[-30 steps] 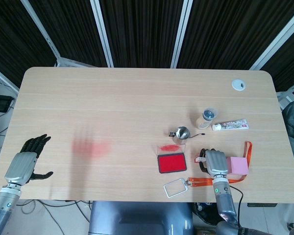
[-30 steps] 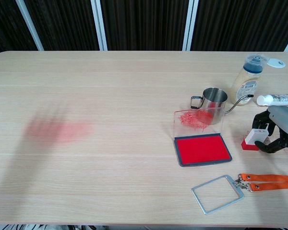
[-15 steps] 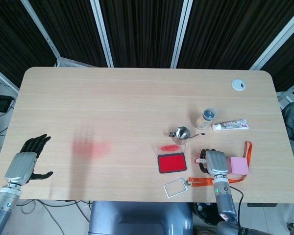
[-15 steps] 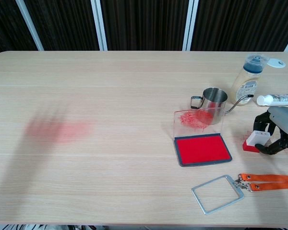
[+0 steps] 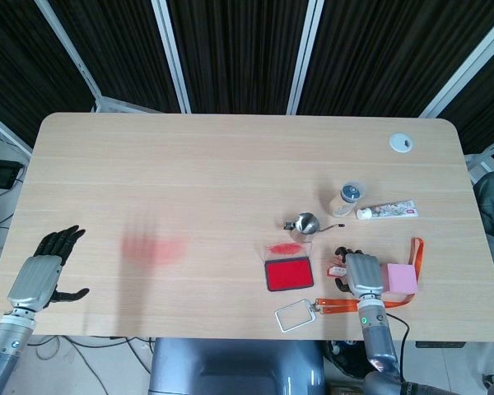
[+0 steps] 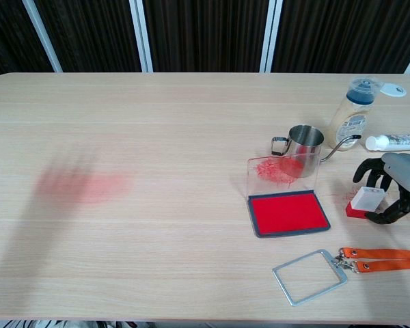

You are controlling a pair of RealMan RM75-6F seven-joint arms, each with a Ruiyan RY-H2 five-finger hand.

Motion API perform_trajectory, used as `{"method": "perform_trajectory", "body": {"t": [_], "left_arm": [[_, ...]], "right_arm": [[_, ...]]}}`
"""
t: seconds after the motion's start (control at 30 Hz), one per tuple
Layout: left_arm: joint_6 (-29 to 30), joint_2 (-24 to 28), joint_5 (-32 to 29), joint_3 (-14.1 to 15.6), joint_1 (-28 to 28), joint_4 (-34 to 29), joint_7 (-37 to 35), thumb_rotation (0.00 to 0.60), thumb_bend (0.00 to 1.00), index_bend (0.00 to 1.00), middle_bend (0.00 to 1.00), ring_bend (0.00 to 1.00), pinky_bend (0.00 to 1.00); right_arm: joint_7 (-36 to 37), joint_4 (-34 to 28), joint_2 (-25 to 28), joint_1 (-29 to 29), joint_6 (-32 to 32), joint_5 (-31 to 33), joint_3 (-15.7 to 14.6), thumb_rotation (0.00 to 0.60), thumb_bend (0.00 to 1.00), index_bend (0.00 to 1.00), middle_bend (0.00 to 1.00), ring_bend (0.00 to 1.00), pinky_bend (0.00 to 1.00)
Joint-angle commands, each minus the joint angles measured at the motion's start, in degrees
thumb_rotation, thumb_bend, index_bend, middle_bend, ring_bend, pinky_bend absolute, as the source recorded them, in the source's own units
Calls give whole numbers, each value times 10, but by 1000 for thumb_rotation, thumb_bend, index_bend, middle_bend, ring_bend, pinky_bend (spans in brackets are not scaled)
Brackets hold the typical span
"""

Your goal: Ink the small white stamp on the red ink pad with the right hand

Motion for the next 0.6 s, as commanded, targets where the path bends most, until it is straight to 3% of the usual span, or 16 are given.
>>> {"method": "perform_trajectory", "body": {"t": [0.03, 0.37, 0.6], "left_arm": [[0, 0, 0, 0, 0, 0, 0, 600, 11, 0, 0, 0, 0], [0, 0, 1, 0, 0, 0, -1, 600, 11, 0, 0, 0, 0], [0, 1, 1, 0, 0, 0, -4, 600, 11, 0, 0, 0, 0]], "right_arm": [[-2, -2, 2, 0, -1, 2, 0, 600, 285, 249, 369, 343, 459], [-14, -30, 18, 0, 5, 3, -3, 600, 199, 137, 155, 169, 345], [-14, -75, 42, -3, 24, -31, -12, 600, 198, 135, 128, 143, 308]]}}
